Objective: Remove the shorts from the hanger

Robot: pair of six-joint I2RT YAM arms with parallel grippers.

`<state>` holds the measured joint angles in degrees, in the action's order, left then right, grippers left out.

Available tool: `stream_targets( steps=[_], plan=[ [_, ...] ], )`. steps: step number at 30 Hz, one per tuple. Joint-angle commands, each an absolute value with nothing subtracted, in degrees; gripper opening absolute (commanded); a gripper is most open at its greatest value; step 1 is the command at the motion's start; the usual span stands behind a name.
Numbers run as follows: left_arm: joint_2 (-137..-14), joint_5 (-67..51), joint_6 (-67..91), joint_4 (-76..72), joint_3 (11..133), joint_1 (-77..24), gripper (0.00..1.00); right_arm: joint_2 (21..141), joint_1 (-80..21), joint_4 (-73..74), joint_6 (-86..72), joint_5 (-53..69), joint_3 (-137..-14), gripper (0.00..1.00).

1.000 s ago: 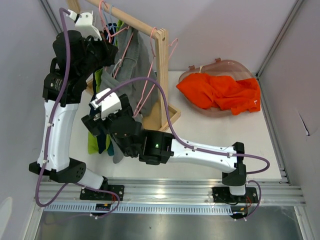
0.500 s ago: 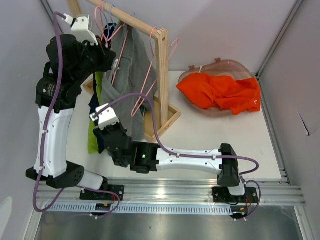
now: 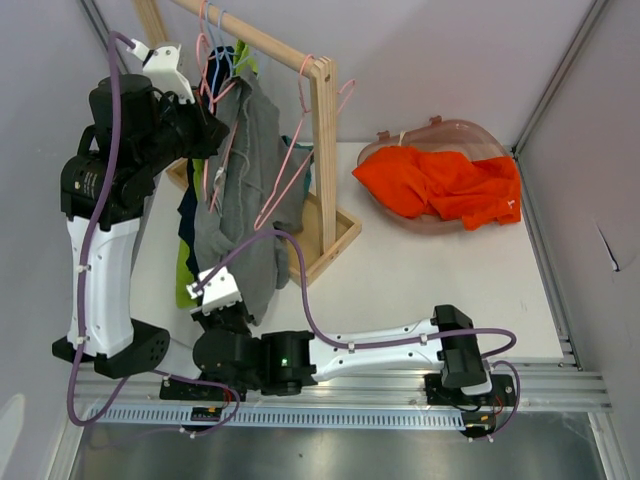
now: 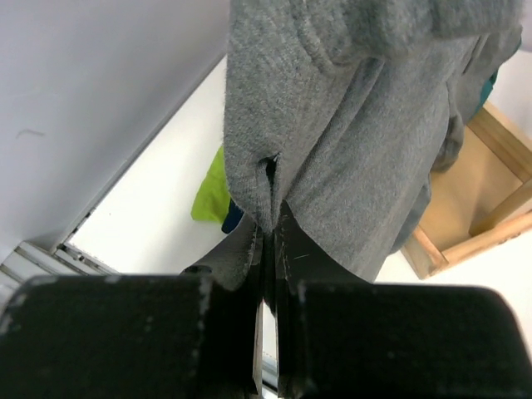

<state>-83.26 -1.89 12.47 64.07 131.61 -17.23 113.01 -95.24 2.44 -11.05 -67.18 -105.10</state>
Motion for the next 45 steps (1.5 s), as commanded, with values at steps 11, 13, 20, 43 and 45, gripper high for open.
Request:
stream_targets(
  steps=[11, 13, 20, 43, 45],
  plan=[
    [-87.19, 1.49, 13.09, 43.15, 141.06, -12.92, 0.00, 120.23, -102.30, 18.28, -26.19, -62.05, -104.94, 0.00],
    [-87.45, 1.67, 13.44, 42.89, 141.24, -12.40, 0.00, 120.76, -102.48, 19.24, -26.54, -62.40, -105.29, 0.00],
    [-84.66, -4.19, 15.12, 44.64, 139.15, -11.16, 0.00, 121.03, -102.57, 20.22, -27.52, -63.97, -105.38, 0.00],
    [-47.65, -8.27, 18.72, 57.13, 89.74, -26.54, 0.01, 108.46, -81.47, 12.03, -5.77, -63.19, -105.65, 0.00],
    [-47.29, -8.00, 18.11, 57.39, 87.81, -26.54, 0.01, 107.23, -82.87, 14.67, -8.60, -63.81, -103.12, 0.00]
  ],
)
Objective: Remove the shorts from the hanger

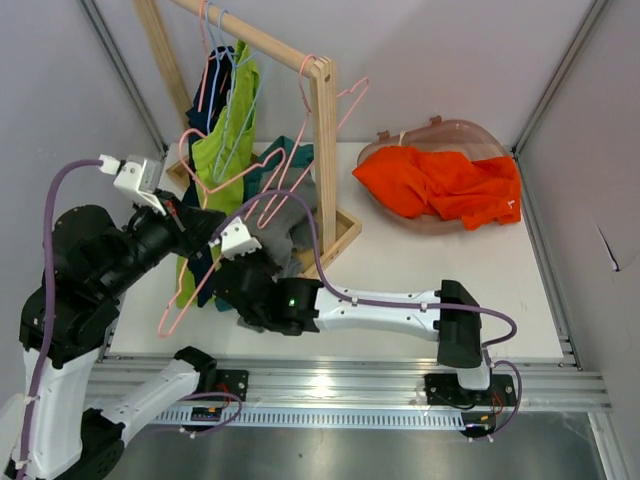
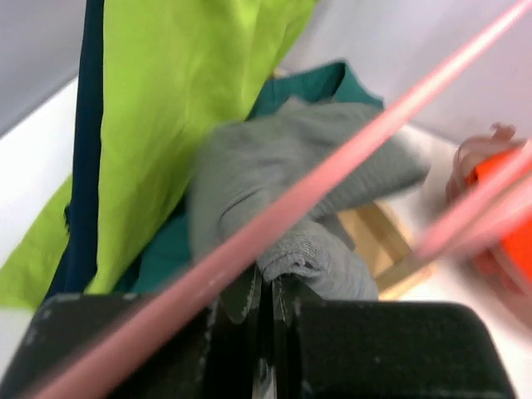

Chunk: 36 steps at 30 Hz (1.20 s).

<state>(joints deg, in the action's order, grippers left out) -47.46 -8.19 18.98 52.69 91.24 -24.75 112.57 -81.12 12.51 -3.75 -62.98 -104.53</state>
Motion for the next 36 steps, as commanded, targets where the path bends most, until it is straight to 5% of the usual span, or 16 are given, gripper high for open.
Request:
stream_targets(
  steps=[1, 10, 16, 18, 21, 22, 26, 36],
  plan=[
    [-47.46, -6.61, 17.67, 57.65, 87.98, -26.63, 0.00, 106.53, -83.75, 15.03, -9.92, -63.98, -101.96, 0.00],
    [-57.20, 6.50, 14.50, 59.68, 106.76, -26.72, 0.00, 105.03, -102.99, 29.31, -25.12, -74.96, -100.54, 0.00],
    [-64.24, 8.53, 14.41, 54.77, 111.26, -26.72, 0.00, 100.21, -106.97, 57.70, -45.95, -85.06, -108.27, 0.00],
    [-66.00, 8.18, 14.59, 53.62, 113.02, -26.72, 0.00, 97.40, -105.74, 55.92, -42.22, -88.14, -107.94, 0.00],
    [-70.39, 7.04, 14.59, 52.65, 117.58, -26.54, 0.00, 90.63, -99.95, 35.06, -16.78, -92.98, -103.74, 0.00],
    [-72.84, 6.42, 14.24, 52.39, 118.55, -26.19, 0.00, 86.35, -94.45, 20.71, -0.69, -89.68, -102.41, 0.00],
    [-78.83, 1.42, 13.27, 51.68, 126.27, -24.26, 0.00, 74.99, -82.92, -8.14, 23.88, -77.19, -95.54, 0.00],
    [-88.49, -15.02, 12.22, 44.22, 129.81, -18.02, 0.00, 78.21, -47.35, 2.61, 21.02, -49.36, -118.11, 0.00]
  ],
)
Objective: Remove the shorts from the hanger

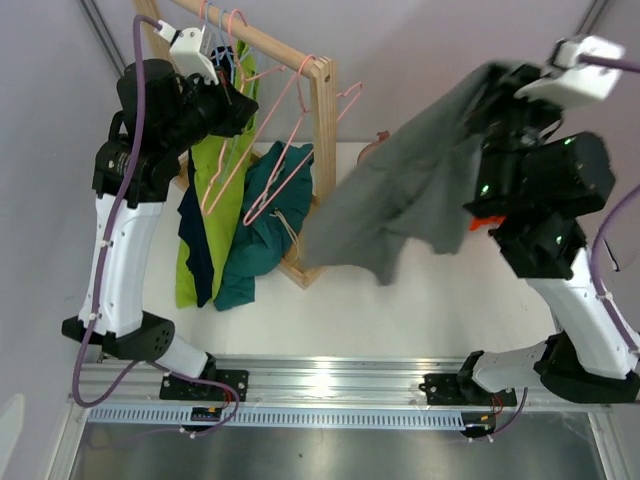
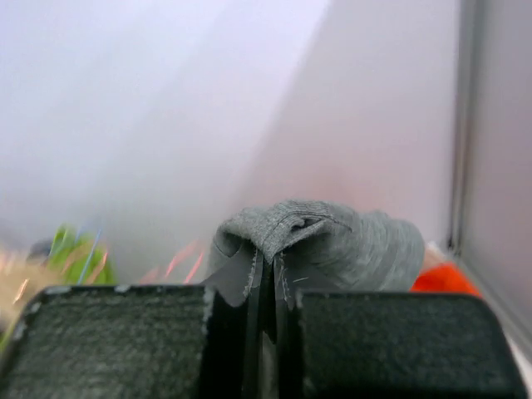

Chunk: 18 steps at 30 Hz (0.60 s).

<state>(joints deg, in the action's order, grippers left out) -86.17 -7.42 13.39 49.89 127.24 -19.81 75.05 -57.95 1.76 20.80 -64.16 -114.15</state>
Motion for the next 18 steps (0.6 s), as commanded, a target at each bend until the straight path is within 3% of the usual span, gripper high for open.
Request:
stream_targets(
  steps=[1, 8, 14, 18],
  plan=[
    [-89.38, -16.16, 12.13, 44.12, 131.21, -17.41, 0.00, 79.44, -44.15, 5.25, 19.09, -46.44, -119.34, 0.00],
    [-96.67, -23.28, 11.78, 45.44, 135.00, -15.12, 0.00, 96.90, -23.14, 6.95, 7.57, -26.04, -130.85, 0.00],
    [-96.77, -25.49, 11.34, 45.62, 133.16, -13.45, 0.00, 110.29, -15.22, 9.84, 0.44, -20.74, -145.09, 0.00],
    [-96.07, -26.45, 11.16, 45.00, 130.17, -12.66, 0.00, 112.15, -12.49, 8.35, -1.84, -20.13, -144.68, 0.00]
  ],
)
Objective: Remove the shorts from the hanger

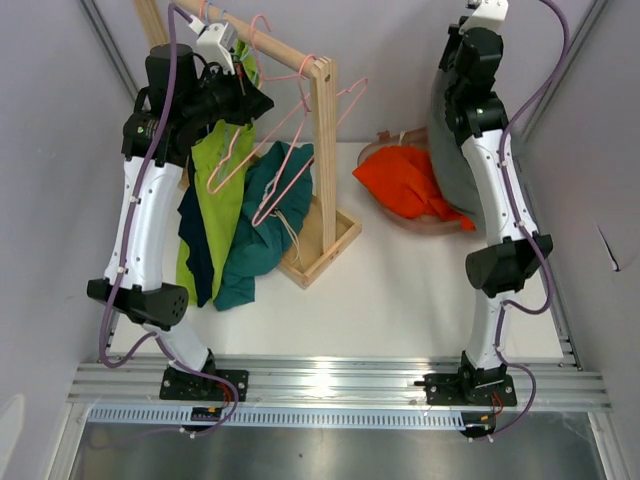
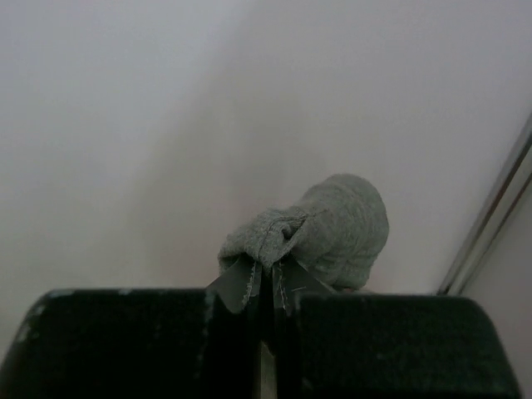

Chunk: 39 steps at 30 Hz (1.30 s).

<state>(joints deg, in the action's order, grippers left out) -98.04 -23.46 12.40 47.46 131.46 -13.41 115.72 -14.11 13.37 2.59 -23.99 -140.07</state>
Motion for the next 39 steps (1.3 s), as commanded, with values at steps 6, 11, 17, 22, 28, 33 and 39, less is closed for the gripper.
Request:
stream_targets(
  steps=[6, 11, 17, 22, 28, 33, 39],
  plan=[
    [-96.33, -29.09, 11.34, 44.65, 128.15, -12.57, 0.00, 102.67, -12.39, 4.39, -7.81, -19.52, -119.56, 0.00],
    [-96.77, -30.84, 11.42, 44.65, 128.15, -12.66, 0.00, 93.36, -12.83, 6.34, -15.90, -16.08, -100.24, 1.00],
    [-95.80, -33.84, 11.25, 44.56, 126.83, -13.71, 0.13, 76.92, -15.38, -3.61, -22.32, -16.87, -70.51, 0.99],
    [-92.91, -28.85, 9.67, 45.88, 124.90, -14.94, 0.90, 67.09, -18.71, -0.36, -22.77, -19.50, -62.59, 0.99],
    [-84.92, -16.99, 9.67, 45.62, 120.78, -14.94, 0.97, 58.46, -26.44, 6.15, -23.11, -24.15, -60.04, 0.99],
    [-78.23, -7.75, 10.72, 43.24, 119.00, -14.68, 0.97, 51.61, -37.24, 8.78, -23.64, -30.22, -56.87, 0.99],
    [-78.66, -4.93, 9.84, 45.00, 122.16, -14.15, 0.97, 49.66, -42.88, 11.69, -25.75, -34.80, -54.58, 1.00]
  ],
)
